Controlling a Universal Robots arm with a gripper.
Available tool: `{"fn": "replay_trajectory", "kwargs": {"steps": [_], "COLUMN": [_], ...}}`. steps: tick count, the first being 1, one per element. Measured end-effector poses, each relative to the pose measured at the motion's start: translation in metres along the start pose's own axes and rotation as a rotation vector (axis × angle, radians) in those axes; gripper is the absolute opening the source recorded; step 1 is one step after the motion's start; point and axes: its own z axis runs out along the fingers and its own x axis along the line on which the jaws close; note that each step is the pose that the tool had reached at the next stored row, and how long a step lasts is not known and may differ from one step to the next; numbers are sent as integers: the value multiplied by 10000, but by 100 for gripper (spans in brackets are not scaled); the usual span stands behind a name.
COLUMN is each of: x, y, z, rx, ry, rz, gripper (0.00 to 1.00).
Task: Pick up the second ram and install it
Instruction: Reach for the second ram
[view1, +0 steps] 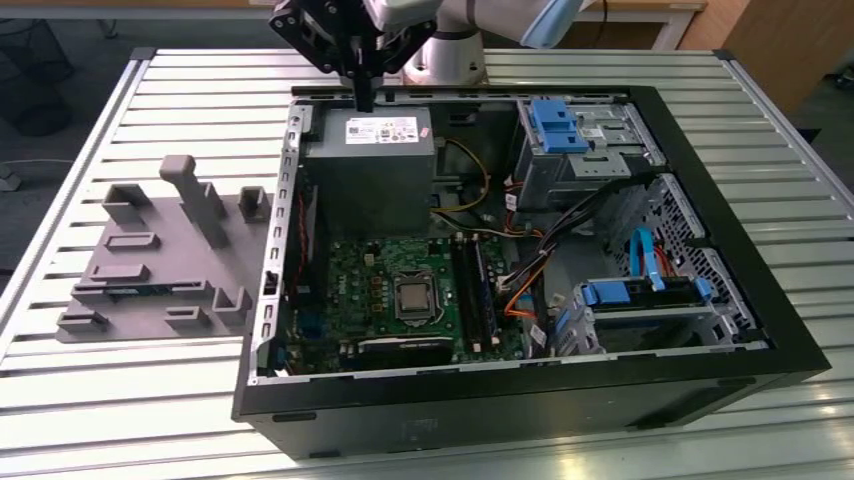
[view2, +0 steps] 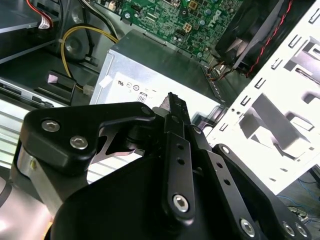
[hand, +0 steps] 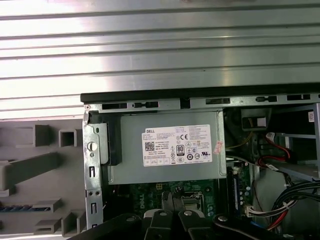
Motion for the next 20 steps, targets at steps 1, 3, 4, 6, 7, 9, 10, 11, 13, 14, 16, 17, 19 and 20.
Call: {"fn": "replay_trajectory", "kwargs": {"steps": [1,3,4,6,7,9,10,11,13,14,16,17,19,20], "x": [3,8,11,18,21,27,31,34,42,44,50,53,58,61], "y": [0,-1,-1,-1,-2,-2,-2,-3,-3,-3,-4,-4,-4,-5], "z": [1,0,0,0,1,0,0,0,0,0,0,1,1,1], "rx": [-1,-1,-1,-1,-1,0,-1,0,0,-1,-1,-1,-1,0], "ry": [-1,0,0,0,0,0,0,0,0,0,0,0,0,0], "rz": [0,0,0,1,0,0,0,0,0,0,0,0,0,0], "gripper": [11,11,11,11,11,11,11,11,11,11,11,11,11,11]}}
